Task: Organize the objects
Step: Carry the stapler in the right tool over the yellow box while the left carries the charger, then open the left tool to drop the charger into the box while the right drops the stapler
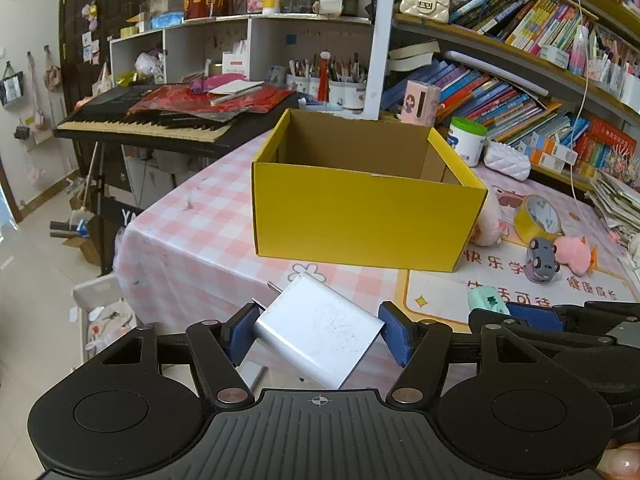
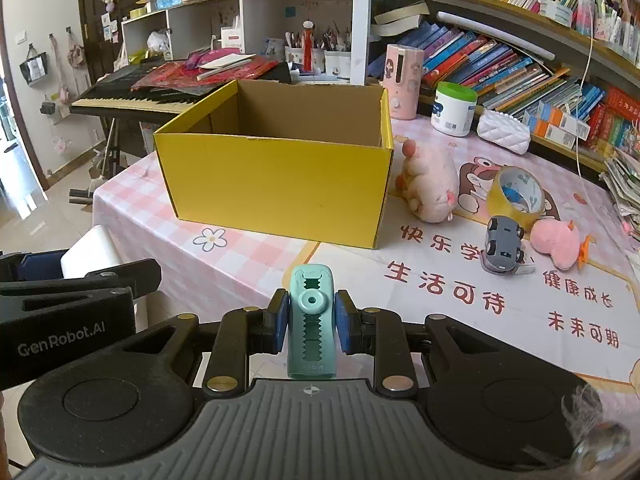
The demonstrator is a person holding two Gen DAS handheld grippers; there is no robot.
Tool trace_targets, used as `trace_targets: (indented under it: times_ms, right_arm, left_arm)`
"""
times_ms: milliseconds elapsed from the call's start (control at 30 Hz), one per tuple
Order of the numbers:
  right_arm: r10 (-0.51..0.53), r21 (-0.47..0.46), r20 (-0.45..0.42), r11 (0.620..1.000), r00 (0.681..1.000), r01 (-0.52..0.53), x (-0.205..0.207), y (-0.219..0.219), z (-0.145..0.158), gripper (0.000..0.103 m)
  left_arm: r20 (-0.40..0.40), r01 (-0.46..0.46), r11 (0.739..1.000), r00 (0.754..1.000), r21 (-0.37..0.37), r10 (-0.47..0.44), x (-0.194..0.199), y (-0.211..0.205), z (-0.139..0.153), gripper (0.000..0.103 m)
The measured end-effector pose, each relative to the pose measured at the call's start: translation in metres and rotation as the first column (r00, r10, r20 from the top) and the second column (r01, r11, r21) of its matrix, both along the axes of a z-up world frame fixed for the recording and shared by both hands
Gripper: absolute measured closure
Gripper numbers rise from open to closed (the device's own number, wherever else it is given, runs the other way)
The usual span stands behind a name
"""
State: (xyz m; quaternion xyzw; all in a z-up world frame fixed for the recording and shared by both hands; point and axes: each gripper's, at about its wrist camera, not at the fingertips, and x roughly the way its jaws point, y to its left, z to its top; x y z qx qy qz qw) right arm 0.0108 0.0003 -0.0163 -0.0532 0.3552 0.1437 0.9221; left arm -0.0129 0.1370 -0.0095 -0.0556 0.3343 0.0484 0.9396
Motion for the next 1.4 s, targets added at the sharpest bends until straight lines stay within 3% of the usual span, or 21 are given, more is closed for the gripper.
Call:
trace_targets:
  times_ms: [267,400,633,767,1067,1200,1400]
  right_arm:
    - [0.020,0.010,0.019,1.000,1.000,-0.020,0.018,0.005,0.003,0.080]
    - [0.030,0.030,0.077,0.999,0.997,-0.033,0.033,0.009,0.016,0.080]
    - [0.041,0.043,0.212,0.998,0.976,-0.051,0.084,0.016,0.042,0.080]
    - [0.045,0.029,0.238,0.998,0.970,-0.053,0.126,0.024,0.045,0.080]
    - [0.111,-0.020,0.142,0.994,0.984,-0.110,0.189,0.040,0.010,0.080]
    - [0.196,-0.046,0.088,0.980,0.977,-0.192,0.205,0.045,-0.006,0.080]
    - [0.279,-0.014,0.029,0.960,0.960,-0.278,0.228,0.043,-0.016,0.080]
  left_arm:
    - [0.012,-0.013,1.000,1.000,0.009,0.012,0.015,0.002,0.004,0.038]
    - [0.037,-0.036,0.999,0.999,0.020,0.035,0.033,0.006,0.015,0.038]
    - [0.131,-0.061,0.997,0.990,0.056,0.054,0.077,0.009,0.043,0.038]
    - [0.173,-0.084,0.994,0.982,0.070,0.071,0.106,0.012,0.052,0.038]
    - [0.091,-0.103,0.989,0.991,0.108,0.093,0.160,0.016,0.032,0.038]
    - [0.049,-0.086,0.986,0.996,0.144,0.080,0.176,0.009,0.021,0.038]
    - [-0.005,-0.061,0.984,0.998,0.166,0.062,0.194,0.001,0.008,0.038]
